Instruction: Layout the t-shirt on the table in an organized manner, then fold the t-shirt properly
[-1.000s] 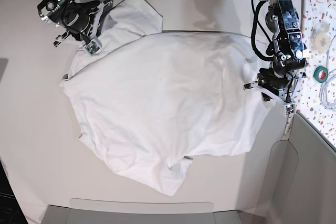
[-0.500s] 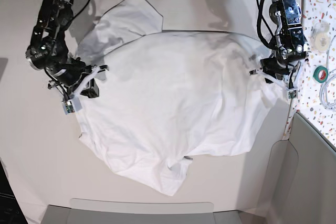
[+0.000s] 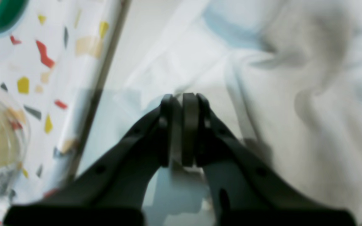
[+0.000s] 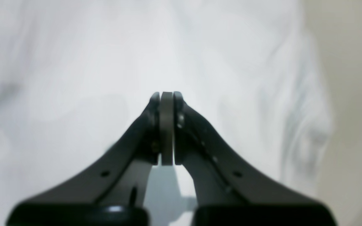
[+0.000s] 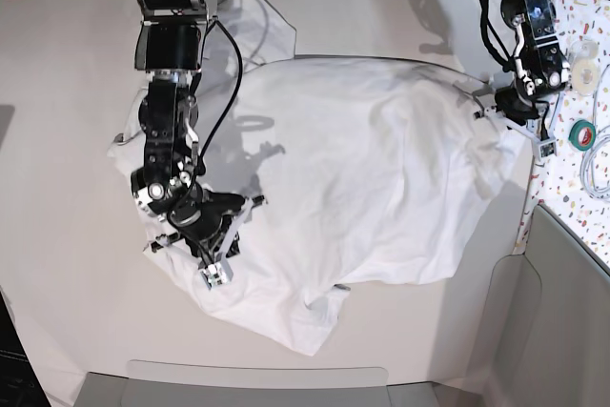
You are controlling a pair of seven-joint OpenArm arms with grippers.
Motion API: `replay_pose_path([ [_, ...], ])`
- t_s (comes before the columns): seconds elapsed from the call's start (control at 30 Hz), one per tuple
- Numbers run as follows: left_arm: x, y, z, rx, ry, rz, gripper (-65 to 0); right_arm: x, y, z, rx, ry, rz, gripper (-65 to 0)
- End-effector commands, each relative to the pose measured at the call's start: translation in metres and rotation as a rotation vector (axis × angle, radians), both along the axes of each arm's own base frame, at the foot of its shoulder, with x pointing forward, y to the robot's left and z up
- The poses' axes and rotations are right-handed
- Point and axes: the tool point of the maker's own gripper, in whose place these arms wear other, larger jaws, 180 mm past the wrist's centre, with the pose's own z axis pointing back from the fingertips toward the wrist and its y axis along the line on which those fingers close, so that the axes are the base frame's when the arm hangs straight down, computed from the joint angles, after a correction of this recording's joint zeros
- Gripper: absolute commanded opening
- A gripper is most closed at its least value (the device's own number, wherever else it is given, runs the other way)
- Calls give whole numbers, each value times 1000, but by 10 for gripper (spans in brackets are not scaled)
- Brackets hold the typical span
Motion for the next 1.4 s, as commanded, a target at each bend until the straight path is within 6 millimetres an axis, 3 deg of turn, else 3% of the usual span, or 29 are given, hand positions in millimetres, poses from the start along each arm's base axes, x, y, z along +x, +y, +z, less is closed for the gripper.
replay_pose_path([
  [0.0,12,6,7,11,-30,6,-600,19,7,24,27,-68,12,-650],
  [0.07,15,4,-5,-15,3,9,-600,35,9,21,36,-54,23,-650],
  [0.13,19,-8,-18,-29,47,-28,-600,40,12,1,37,16,33,-650],
  [0.2,10,-6,-30,-10,103,-56,-602,36,7,-30,35,101,33,-650],
  [0.3,-8,-5,-43,4,150,-71,-602,33,6,-54,68,120,33,-650],
  [0.43,-25,0,-50,15,184,-67,-603,28,-32,-82,50,161,-40,-650],
  [0.53,-38,13,-52,51,206,-71,-603,26,-70,-94,29,145,-150,-650],
  [0.63,-48,17,-55,64,212,-69,-603,24,-90,-99,14,120,-220,-650],
  [0.93,-74,8,-42,97,220,-129,-600,20,-118,-102,69,122,-354,-650],
  [1.03,-75,0,-32,88,234,-142,-602,25,-116,-96,109,109,-378,-650],
  [1.17,-65,-11,-12,100,172,-175,-600,38,-103,-74,139,56,-368,-650],
  [1.23,-55,-16,5,112,119,-190,-596,46,-97,-53,150,7,-363,-650],
  [1.3,-44,-18,29,123,40,-175,-563,48,-94,-33,146,-19,-362,-650],
  [1.37,-39,-18,51,117,-44,-129,-509,48,-88,-11,148,-53,-360,-601],
])
